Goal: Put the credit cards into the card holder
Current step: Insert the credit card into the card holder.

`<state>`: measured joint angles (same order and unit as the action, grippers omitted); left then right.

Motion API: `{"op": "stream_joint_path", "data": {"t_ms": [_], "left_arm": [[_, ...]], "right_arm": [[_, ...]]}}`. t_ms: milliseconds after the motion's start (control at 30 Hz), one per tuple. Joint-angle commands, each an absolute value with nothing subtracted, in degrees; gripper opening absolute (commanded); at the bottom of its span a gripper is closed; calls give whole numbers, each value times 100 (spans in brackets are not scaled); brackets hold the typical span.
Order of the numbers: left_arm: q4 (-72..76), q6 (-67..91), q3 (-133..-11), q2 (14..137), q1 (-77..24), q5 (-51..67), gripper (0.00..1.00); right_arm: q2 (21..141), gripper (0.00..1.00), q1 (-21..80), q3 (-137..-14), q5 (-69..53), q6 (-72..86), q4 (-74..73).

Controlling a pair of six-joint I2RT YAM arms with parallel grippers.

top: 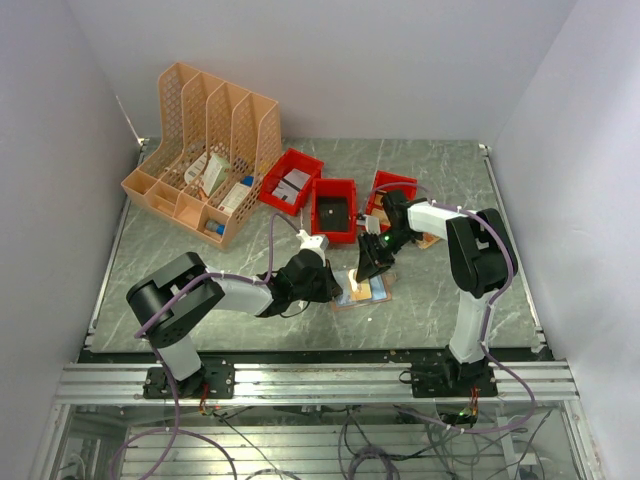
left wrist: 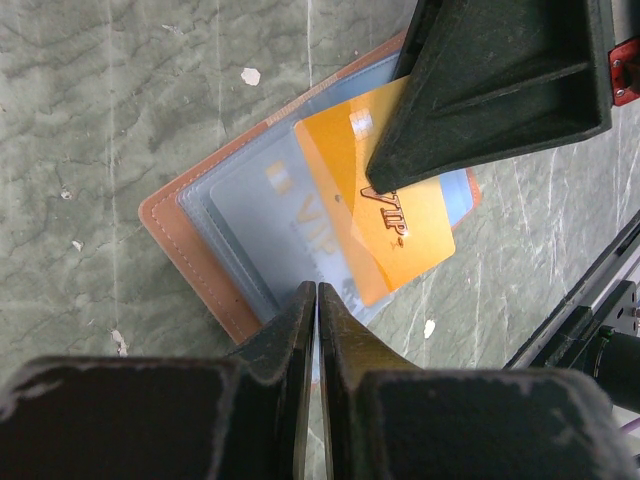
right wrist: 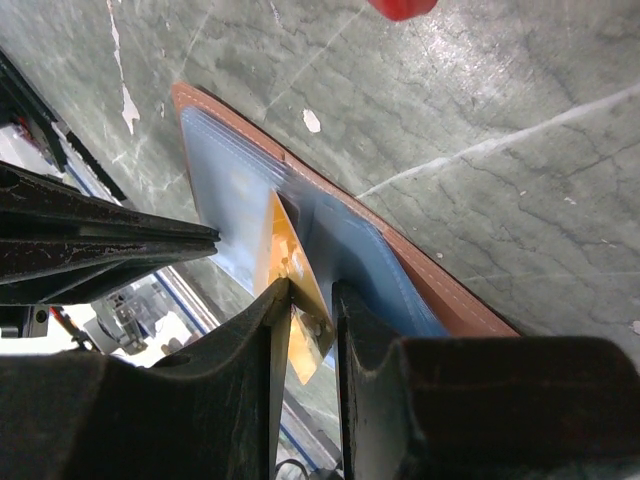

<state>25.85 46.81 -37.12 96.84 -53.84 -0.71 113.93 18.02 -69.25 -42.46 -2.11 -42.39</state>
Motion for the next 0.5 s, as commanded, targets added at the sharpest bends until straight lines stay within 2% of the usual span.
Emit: {"op": "stream_joint_path", "data": {"t_ms": [0,467], "left_arm": [[2444,4555,-3815,9584,-5406,-209,17],[2557,4561,-3753,9419,-5409,-207,18]], "right_arm": [[11396,23,1908,-6964,-3919,-379,-3946],[11431,24,1903,-6931,-4516,-213,-3714]]}}
